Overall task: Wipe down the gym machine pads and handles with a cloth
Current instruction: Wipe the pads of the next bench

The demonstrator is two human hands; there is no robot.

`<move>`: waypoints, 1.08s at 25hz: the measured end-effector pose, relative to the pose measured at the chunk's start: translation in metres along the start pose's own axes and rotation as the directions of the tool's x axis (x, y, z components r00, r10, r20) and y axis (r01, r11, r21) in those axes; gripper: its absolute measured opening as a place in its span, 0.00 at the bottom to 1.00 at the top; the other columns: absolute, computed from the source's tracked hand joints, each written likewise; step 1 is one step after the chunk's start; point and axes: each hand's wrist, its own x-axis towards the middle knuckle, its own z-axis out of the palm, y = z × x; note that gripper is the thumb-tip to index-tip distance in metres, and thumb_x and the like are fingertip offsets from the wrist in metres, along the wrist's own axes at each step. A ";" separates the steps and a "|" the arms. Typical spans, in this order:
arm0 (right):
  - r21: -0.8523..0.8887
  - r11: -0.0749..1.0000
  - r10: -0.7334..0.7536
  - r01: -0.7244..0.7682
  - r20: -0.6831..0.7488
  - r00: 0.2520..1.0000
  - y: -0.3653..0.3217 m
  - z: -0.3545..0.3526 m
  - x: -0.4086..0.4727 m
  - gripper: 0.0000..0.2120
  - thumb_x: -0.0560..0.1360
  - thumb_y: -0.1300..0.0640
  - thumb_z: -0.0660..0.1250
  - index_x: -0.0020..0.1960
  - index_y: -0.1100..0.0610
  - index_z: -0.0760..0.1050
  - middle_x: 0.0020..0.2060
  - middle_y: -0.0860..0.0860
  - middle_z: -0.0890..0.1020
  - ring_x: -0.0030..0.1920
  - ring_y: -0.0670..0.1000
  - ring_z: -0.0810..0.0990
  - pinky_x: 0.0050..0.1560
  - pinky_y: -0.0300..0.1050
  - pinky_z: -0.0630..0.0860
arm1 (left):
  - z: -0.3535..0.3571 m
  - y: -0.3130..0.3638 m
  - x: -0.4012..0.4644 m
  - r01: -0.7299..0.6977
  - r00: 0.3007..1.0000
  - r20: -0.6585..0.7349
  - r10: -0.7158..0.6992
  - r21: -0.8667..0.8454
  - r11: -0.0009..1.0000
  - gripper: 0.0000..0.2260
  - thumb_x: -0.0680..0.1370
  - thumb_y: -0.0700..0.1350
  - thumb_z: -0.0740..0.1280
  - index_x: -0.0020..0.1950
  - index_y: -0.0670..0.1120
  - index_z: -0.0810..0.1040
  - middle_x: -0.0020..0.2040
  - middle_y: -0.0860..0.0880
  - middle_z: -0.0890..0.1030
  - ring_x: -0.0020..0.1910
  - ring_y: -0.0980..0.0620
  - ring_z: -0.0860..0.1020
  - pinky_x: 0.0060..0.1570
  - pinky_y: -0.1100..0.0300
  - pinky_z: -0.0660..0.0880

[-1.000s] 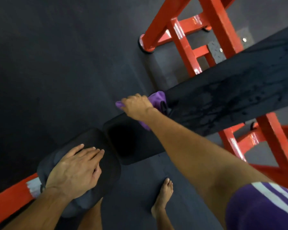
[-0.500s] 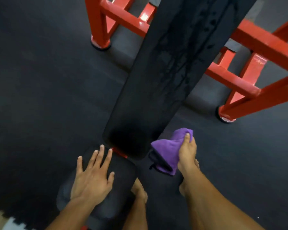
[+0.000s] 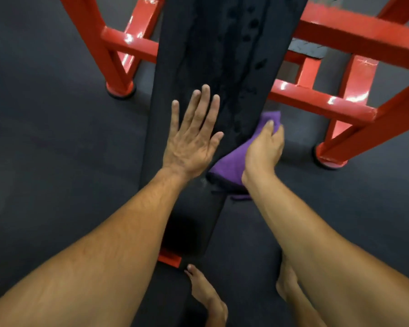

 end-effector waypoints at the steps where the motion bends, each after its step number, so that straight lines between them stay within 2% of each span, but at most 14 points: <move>1: 0.044 0.996 -0.073 0.073 0.007 0.997 -0.027 0.001 0.016 0.21 0.86 0.51 0.55 0.76 0.56 0.68 0.72 0.55 0.73 0.72 0.54 0.70 0.64 0.37 0.63 | 0.003 -0.005 0.011 -0.027 1.000 0.008 0.027 0.027 0.999 0.32 0.85 0.55 0.58 0.84 0.43 0.51 0.83 0.40 0.55 0.83 0.44 0.52 0.80 0.38 0.46; 3: 0.100 0.972 -0.222 0.214 0.068 0.973 -0.052 0.001 0.038 0.21 0.86 0.50 0.56 0.76 0.55 0.68 0.72 0.53 0.74 0.70 0.50 0.71 0.60 0.30 0.62 | 0.015 -0.013 0.015 -0.046 0.999 -0.020 0.047 0.056 0.997 0.32 0.85 0.57 0.53 0.84 0.43 0.50 0.84 0.41 0.54 0.83 0.46 0.49 0.80 0.37 0.47; 5: 0.054 0.962 -0.272 0.268 0.114 0.955 -0.019 -0.004 0.029 0.21 0.85 0.49 0.58 0.74 0.56 0.71 0.68 0.55 0.78 0.66 0.51 0.74 0.58 0.29 0.64 | 0.025 -0.016 0.008 -0.061 0.997 -0.041 0.063 0.042 0.997 0.32 0.84 0.57 0.50 0.84 0.44 0.47 0.85 0.43 0.49 0.84 0.47 0.46 0.80 0.38 0.46; 7: -0.021 0.980 -0.193 0.199 0.169 0.967 0.036 -0.013 -0.013 0.22 0.84 0.46 0.58 0.71 0.58 0.74 0.64 0.58 0.80 0.64 0.56 0.78 0.56 0.31 0.66 | 0.025 -0.015 0.009 -0.094 0.994 -0.055 0.097 0.054 0.994 0.32 0.84 0.58 0.47 0.85 0.45 0.44 0.85 0.46 0.41 0.84 0.48 0.44 0.80 0.39 0.44; 9: -0.087 0.994 -0.047 0.068 0.222 0.974 0.083 -0.024 -0.054 0.27 0.83 0.40 0.55 0.73 0.58 0.72 0.66 0.56 0.79 0.66 0.53 0.76 0.64 0.32 0.67 | 0.026 -0.016 0.012 -0.093 0.995 -0.036 0.095 0.054 0.994 0.32 0.84 0.58 0.46 0.84 0.46 0.41 0.84 0.48 0.38 0.84 0.48 0.43 0.80 0.39 0.43; 10: -0.098 0.994 -0.023 0.047 0.235 0.972 0.093 -0.024 -0.060 0.30 0.82 0.37 0.54 0.73 0.57 0.71 0.67 0.55 0.78 0.67 0.52 0.76 0.68 0.38 0.68 | 0.027 -0.018 0.012 -0.093 0.995 -0.040 0.096 0.060 0.994 0.32 0.84 0.58 0.45 0.84 0.46 0.41 0.84 0.48 0.38 0.84 0.48 0.43 0.80 0.38 0.43; 12: -0.081 0.996 -0.031 0.048 0.189 0.982 0.085 -0.016 -0.044 0.30 0.81 0.37 0.53 0.72 0.56 0.72 0.65 0.53 0.80 0.65 0.53 0.77 0.67 0.49 0.73 | 0.031 -0.019 0.011 -0.107 0.992 -0.053 0.110 0.059 0.992 0.32 0.84 0.58 0.45 0.84 0.46 0.41 0.84 0.47 0.39 0.84 0.47 0.43 0.80 0.37 0.44; 13: -0.050 0.996 -0.067 0.076 0.163 0.984 0.068 -0.012 -0.030 0.28 0.81 0.39 0.54 0.71 0.55 0.73 0.63 0.52 0.80 0.63 0.52 0.78 0.65 0.48 0.74 | 0.032 -0.018 0.013 -0.115 0.991 -0.059 0.118 0.042 0.992 0.32 0.84 0.58 0.45 0.84 0.45 0.41 0.85 0.47 0.39 0.84 0.47 0.43 0.80 0.37 0.45; 16: 0.055 0.957 -0.290 0.286 0.113 0.950 0.003 -0.008 0.012 0.17 0.84 0.49 0.60 0.68 0.56 0.75 0.57 0.46 0.81 0.56 0.45 0.78 0.57 0.31 0.72 | 0.030 -0.018 0.012 -0.127 0.991 -0.045 0.128 0.015 0.992 0.33 0.83 0.58 0.46 0.84 0.45 0.42 0.85 0.46 0.41 0.84 0.46 0.44 0.80 0.36 0.44; 18: 0.063 0.914 -0.406 0.402 0.108 0.907 -0.012 -0.007 0.023 0.16 0.84 0.50 0.60 0.68 0.55 0.76 0.59 0.48 0.82 0.58 0.46 0.79 0.59 0.35 0.73 | 0.027 -0.022 0.008 -0.136 0.989 -0.047 0.138 0.031 0.990 0.34 0.83 0.57 0.48 0.84 0.44 0.43 0.85 0.45 0.42 0.84 0.45 0.45 0.80 0.37 0.44; 20: 0.017 0.917 -0.398 0.399 0.111 0.911 0.002 -0.011 0.019 0.17 0.84 0.48 0.60 0.68 0.54 0.76 0.59 0.51 0.83 0.60 0.51 0.80 0.60 0.41 0.73 | 0.024 -0.017 0.018 -0.131 0.991 -0.030 0.132 0.033 0.991 0.35 0.82 0.56 0.52 0.84 0.43 0.45 0.85 0.44 0.46 0.84 0.46 0.45 0.80 0.37 0.44; 23: -0.035 0.914 -0.404 0.405 0.032 0.914 0.033 -0.033 -0.025 0.14 0.84 0.50 0.61 0.66 0.53 0.77 0.56 0.50 0.82 0.58 0.54 0.81 0.55 0.38 0.72 | 0.006 -0.021 0.000 -0.118 0.993 -0.017 0.116 -0.091 0.989 0.34 0.83 0.55 0.56 0.84 0.42 0.48 0.84 0.42 0.50 0.84 0.47 0.47 0.81 0.38 0.45; 25: -0.176 0.830 -0.535 0.529 0.017 0.845 0.055 -0.043 -0.057 0.15 0.83 0.52 0.62 0.68 0.55 0.74 0.63 0.52 0.78 0.64 0.54 0.77 0.64 0.42 0.71 | 0.001 -0.048 -0.053 -0.117 0.993 0.013 0.120 -0.132 0.984 0.34 0.84 0.55 0.57 0.84 0.42 0.48 0.85 0.42 0.50 0.84 0.46 0.49 0.81 0.39 0.45; 27: -0.363 0.656 -0.666 0.661 0.133 0.734 0.083 -0.036 -0.084 0.22 0.79 0.59 0.64 0.72 0.54 0.70 0.72 0.55 0.69 0.71 0.56 0.71 0.71 0.45 0.67 | 0.010 -0.079 -0.109 -0.113 0.989 0.090 0.119 -0.078 0.991 0.33 0.85 0.58 0.53 0.85 0.43 0.46 0.85 0.43 0.47 0.84 0.46 0.48 0.80 0.39 0.47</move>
